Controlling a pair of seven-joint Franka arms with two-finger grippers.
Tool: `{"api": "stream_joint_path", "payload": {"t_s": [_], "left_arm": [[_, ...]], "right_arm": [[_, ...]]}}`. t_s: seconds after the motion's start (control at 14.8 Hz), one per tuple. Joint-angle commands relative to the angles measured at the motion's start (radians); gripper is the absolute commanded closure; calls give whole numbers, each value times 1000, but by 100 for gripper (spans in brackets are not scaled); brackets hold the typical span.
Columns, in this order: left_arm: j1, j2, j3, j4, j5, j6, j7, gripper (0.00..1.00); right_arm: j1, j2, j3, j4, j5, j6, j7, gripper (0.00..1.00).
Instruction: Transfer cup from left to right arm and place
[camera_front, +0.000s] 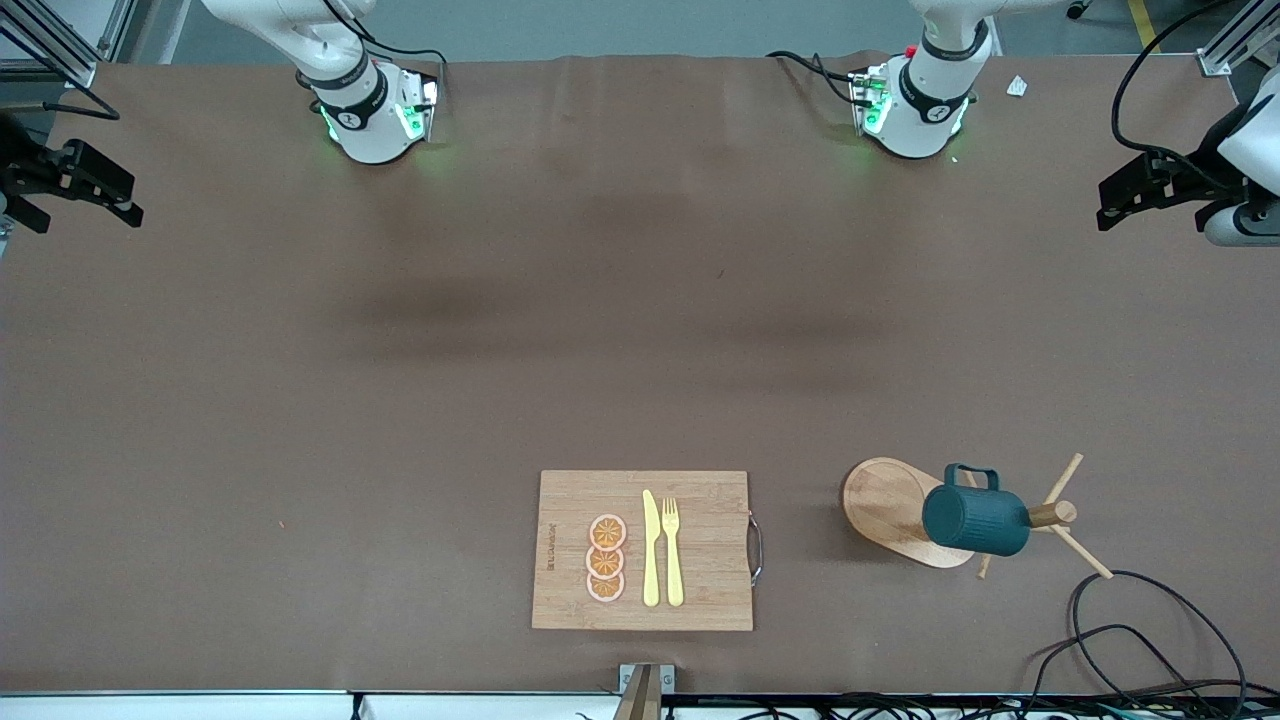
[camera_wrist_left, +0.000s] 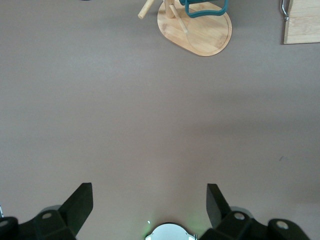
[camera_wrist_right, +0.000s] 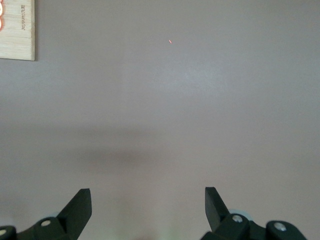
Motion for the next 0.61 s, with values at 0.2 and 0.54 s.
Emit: {"api": "stream_joint_path", "payload": {"t_s": [0.2, 0.54], "left_arm": [[3, 13, 4, 54, 23, -1, 12, 0], [-3, 141, 11, 155, 21, 12, -3, 0]], "right_arm": [[9, 3, 8, 30, -9, -17, -4, 0], [10, 3, 8, 41, -9, -19, -4, 0]]}}
